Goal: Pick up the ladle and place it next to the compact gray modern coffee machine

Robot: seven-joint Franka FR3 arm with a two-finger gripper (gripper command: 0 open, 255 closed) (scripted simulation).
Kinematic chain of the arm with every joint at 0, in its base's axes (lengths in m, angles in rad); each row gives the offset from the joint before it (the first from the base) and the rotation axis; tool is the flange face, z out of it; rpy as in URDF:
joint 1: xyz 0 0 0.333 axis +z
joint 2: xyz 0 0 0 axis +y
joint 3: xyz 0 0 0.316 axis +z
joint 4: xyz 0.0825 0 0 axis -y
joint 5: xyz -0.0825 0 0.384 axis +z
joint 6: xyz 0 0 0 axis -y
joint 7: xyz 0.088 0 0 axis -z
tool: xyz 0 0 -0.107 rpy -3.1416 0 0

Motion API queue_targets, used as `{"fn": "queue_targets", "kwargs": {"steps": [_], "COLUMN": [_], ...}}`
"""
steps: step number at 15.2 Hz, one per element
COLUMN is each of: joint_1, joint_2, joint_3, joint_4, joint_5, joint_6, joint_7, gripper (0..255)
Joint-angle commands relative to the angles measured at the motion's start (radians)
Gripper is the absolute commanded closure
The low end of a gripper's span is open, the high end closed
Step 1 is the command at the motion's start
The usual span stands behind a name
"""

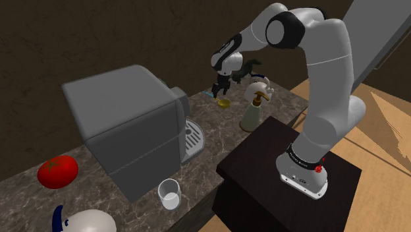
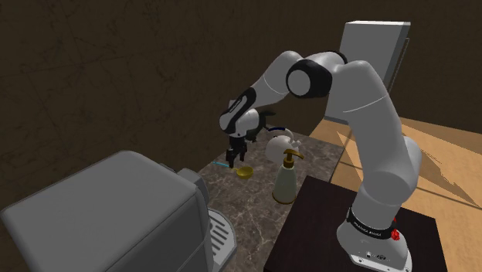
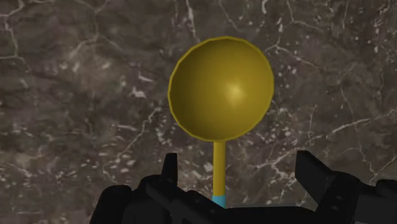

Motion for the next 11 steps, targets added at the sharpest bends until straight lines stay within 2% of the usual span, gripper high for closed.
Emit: {"fn": "queue_targets", "kwargs": {"steps": [1,11], "joint_1": [-0.012,-0.013], "joint_2": [0.061,0.134], "joint_3": [0.005,0.021], "joint_4": [0.067,0.076], "joint_5": [0.008,0.025], "joint_6": [-0.004,0.061], "joint_7": [-0.002,-0.012], "gripper": [0,0]}}
